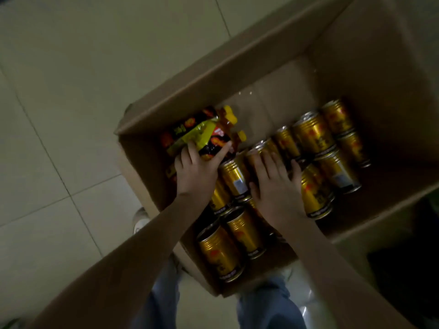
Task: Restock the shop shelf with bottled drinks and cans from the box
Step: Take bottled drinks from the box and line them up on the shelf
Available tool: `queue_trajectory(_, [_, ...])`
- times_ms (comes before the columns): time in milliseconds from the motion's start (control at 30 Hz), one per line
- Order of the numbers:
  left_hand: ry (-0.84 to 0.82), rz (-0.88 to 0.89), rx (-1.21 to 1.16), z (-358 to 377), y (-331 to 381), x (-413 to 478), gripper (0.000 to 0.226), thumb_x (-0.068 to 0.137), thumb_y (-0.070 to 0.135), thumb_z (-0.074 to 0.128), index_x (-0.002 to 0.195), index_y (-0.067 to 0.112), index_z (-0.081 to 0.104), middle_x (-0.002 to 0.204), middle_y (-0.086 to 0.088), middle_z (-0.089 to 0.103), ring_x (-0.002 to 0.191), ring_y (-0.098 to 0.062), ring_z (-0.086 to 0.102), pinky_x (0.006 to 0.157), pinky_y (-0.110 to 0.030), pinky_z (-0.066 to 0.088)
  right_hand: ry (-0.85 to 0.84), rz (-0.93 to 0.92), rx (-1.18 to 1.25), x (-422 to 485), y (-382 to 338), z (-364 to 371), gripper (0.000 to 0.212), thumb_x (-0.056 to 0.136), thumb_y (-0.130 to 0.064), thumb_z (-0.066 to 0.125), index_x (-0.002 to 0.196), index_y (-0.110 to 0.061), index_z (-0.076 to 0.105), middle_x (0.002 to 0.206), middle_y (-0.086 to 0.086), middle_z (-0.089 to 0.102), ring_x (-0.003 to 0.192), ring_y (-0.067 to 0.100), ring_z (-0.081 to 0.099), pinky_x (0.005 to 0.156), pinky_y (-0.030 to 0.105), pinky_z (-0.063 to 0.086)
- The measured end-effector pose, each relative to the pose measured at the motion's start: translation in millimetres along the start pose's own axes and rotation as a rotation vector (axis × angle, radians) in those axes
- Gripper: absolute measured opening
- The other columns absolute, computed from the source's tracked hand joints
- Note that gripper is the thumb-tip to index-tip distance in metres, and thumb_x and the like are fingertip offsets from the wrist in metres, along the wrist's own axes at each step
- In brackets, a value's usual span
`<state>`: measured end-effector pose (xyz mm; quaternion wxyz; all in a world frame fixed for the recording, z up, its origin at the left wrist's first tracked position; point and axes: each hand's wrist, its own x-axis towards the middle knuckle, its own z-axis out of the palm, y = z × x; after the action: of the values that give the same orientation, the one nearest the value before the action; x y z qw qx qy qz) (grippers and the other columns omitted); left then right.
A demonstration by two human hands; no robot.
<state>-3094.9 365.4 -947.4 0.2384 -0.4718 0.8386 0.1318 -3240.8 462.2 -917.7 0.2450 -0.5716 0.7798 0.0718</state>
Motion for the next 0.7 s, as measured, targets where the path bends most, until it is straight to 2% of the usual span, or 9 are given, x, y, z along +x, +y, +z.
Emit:
queue_trajectory(100, [0.043,-0.004,-0.009,1.5,-4.0,3.7,0.078,0.095,0.036,0.053,0.144,0.052,-0.005,0.137,-0.034,0.037,0.119,-0.045,0.047,0.092,-0.052,0.044,0.081,-0.017,0.039,1.0,-10.2,6.1,0.061,0.093,-0.039,0.028,0.147,-0.012,0.030,0.143,0.010,0.044,0.135,0.025,0.034,0.111,0.051,0.014])
queue_trajectory(167, [0.010,0.020,0.023,-5.5,-4.9,7.2,0.086,0.098,0.026,0.049,0.141,0.052,-0.021,0.138,-0.032,0.033,0.120,-0.042,0.043,0.095,-0.049,0.041,0.065,-0.024,0.066,0.5,-18.3,0.7,0.061,0.095,-0.036,0.038,0.150,-0.013,0.022,0.147,0.008,0.038,0.138,0.024,0.028,0.113,0.052,0.013])
queue_trajectory(233, [-0.032,0.044,0.043,-16.4,-7.1,12.0,0.094,0.097,0.018,0.051,0.138,0.051,-0.028,0.129,-0.030,0.041,0.111,-0.037,0.048,0.091,-0.045,0.044,0.027,-0.041,0.066,-0.1,-25.9,-8.0,0.071,0.092,-0.031,0.052,0.151,-0.015,0.017,0.150,0.008,0.035,0.140,0.024,0.025,0.114,0.050,0.010])
queue_trajectory(300, [-0.090,0.063,-0.048,-32.3,-12.0,13.6,0.095,0.097,0.016,0.051,0.139,0.052,-0.027,0.122,-0.027,0.046,0.105,-0.035,0.051,0.088,-0.043,0.046,0.006,-0.062,0.062,-0.4,-32.8,-19.5,0.079,0.088,-0.028,0.061,0.151,-0.015,0.016,0.149,0.009,0.035,0.140,0.026,0.028,0.112,0.049,0.012])
queue_trajectory(400, [-0.122,0.139,-0.262,-64.0,-26.8,-5.9,0.087,0.098,0.023,0.047,0.138,0.055,-0.023,0.121,-0.022,0.044,0.107,-0.035,0.050,0.091,-0.043,0.048,0.018,-0.092,0.070,1.0,-40.7,-40.1,0.088,0.081,-0.022,0.071,0.150,-0.018,0.017,0.146,0.011,0.040,0.137,0.027,0.032,0.109,0.051,0.025])
queue_trajectory(500, [-0.111,0.221,-0.517,-106.2,-46.7,-44.2,0.086,0.097,0.032,0.050,0.134,0.060,-0.023,0.133,-0.014,0.039,0.120,-0.029,0.046,0.097,-0.036,0.043,0.052,-0.142,0.195,0.7,-47.2,-57.0,0.106,0.080,-0.012,0.071,0.151,-0.029,-0.005,0.145,0.015,0.040,0.137,0.031,0.033,0.108,0.052,0.026])
queue_trajectory(533, [-0.096,0.235,-0.590,-120.5,-54.7,-55.9,0.088,0.095,0.032,0.053,0.136,0.062,-0.019,0.138,-0.011,0.037,0.123,-0.024,0.045,0.098,-0.030,0.042,0.083,-0.177,0.239,0.7,-52.0,-62.4,0.108,0.079,-0.007,0.071,0.151,-0.029,-0.006,0.143,0.018,0.042,0.135,0.032,0.035,0.107,0.053,0.028])
queue_trajectory(633, [-0.044,0.164,-0.747,-155.6,-84.1,-82.3,0.092,0.090,0.033,0.060,0.135,0.067,-0.013,0.136,0.005,0.041,0.106,-0.004,0.048,0.082,0.000,0.036,0.213,-0.256,0.319,9.9,-73.1,-76.3,0.093,0.076,0.002,0.069,0.148,-0.016,0.013,0.141,0.021,0.042,0.133,0.030,0.032,0.106,0.049,0.029])
queue_trajectory(700, [0.043,0.034,-0.808,-166.3,-107.4,-90.7,0.098,0.087,0.030,0.066,0.133,0.067,-0.012,0.125,0.010,0.046,0.094,-0.003,0.051,0.071,0.003,0.037,0.170,-0.263,0.324,24.5,-90.3,-78.8,0.095,0.078,0.002,0.066,0.150,-0.016,0.007,0.148,0.015,0.035,0.137,0.026,0.025,0.110,0.045,0.021])
